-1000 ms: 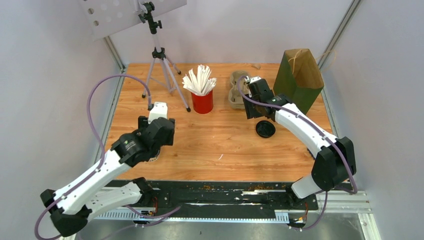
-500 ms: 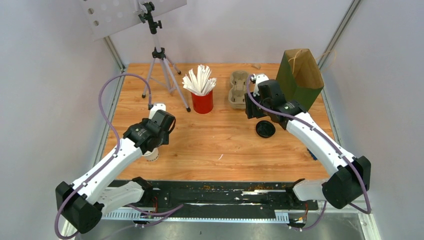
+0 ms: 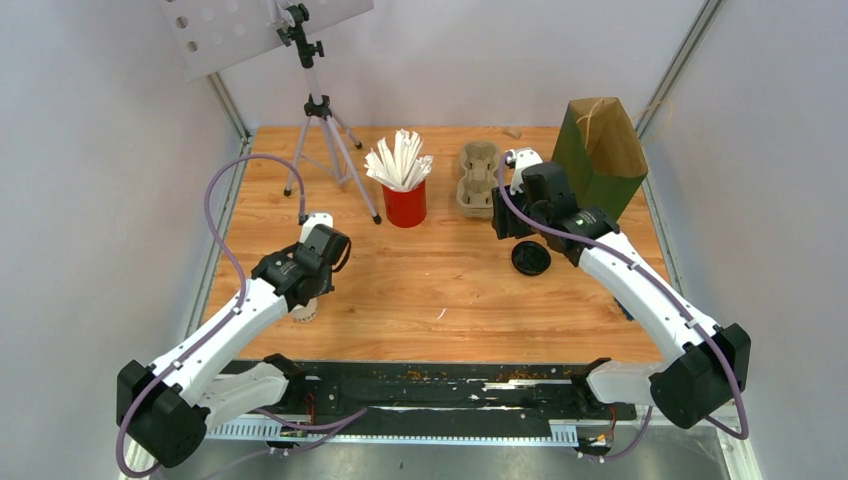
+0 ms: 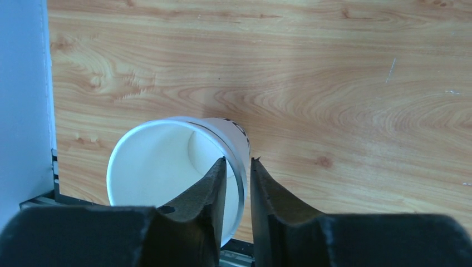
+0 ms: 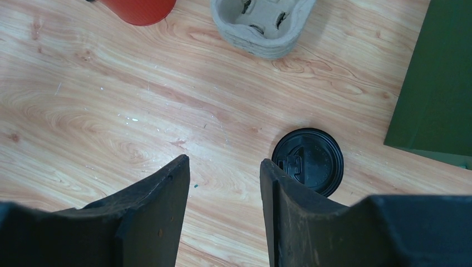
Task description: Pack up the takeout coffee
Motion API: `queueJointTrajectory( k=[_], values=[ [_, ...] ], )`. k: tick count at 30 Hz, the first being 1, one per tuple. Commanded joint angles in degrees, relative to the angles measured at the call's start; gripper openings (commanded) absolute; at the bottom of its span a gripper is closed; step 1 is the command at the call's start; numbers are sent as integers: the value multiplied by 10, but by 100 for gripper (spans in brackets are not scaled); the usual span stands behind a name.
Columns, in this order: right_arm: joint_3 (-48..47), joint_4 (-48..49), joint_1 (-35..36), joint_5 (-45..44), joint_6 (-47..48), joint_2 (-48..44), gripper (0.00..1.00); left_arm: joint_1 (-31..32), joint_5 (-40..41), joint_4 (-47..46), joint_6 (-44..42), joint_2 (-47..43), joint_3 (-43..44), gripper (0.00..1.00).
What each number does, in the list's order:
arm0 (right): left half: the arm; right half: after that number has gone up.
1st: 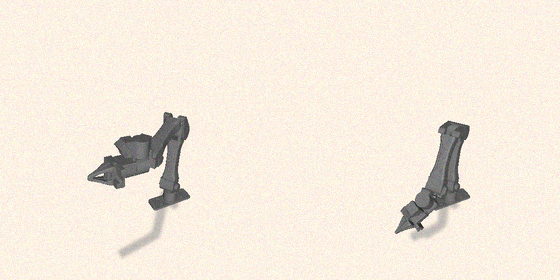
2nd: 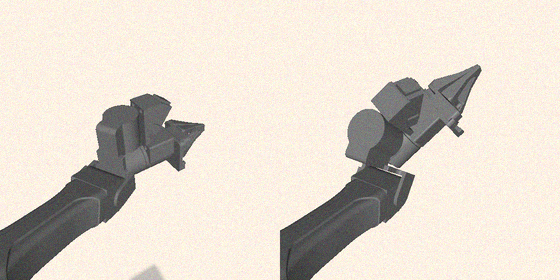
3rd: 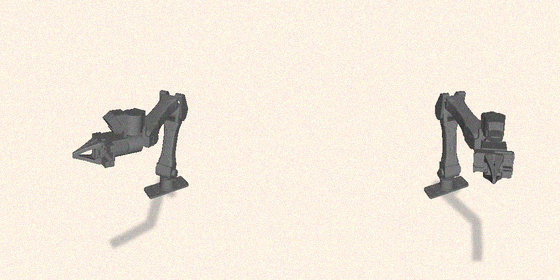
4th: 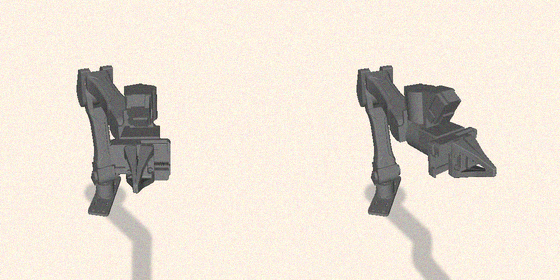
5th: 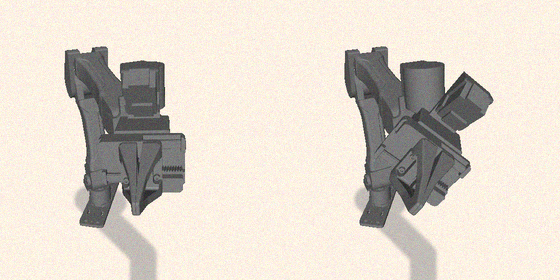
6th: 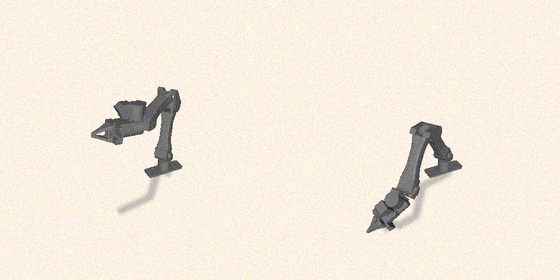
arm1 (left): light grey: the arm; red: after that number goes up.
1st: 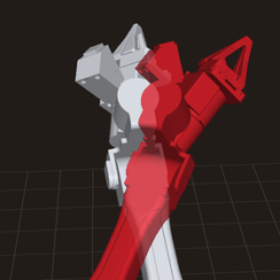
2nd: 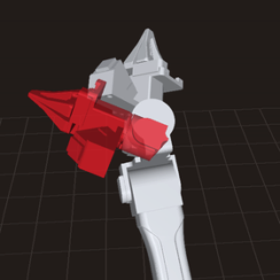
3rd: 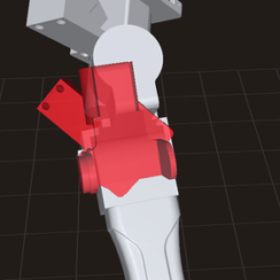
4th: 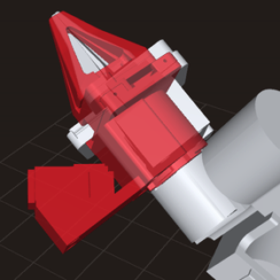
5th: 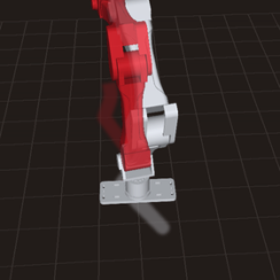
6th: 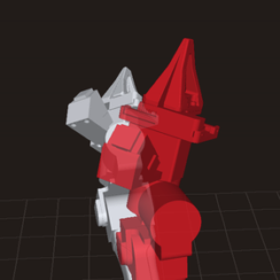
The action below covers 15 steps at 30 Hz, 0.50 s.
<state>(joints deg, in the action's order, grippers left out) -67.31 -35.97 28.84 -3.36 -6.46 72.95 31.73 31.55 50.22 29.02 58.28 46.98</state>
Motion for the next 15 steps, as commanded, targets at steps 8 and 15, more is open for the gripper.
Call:
queueJointTrajectory(
  k=[8, 15],
  values=[
    [7, 24, 1, 18, -2, -8, 50, -3, -11, 7, -24, -39, 38, 8],
    [7, 20, 2, 21, -4, -9, 50, -3, -23, 19, -34, -36, 67, 0]
  ],
)
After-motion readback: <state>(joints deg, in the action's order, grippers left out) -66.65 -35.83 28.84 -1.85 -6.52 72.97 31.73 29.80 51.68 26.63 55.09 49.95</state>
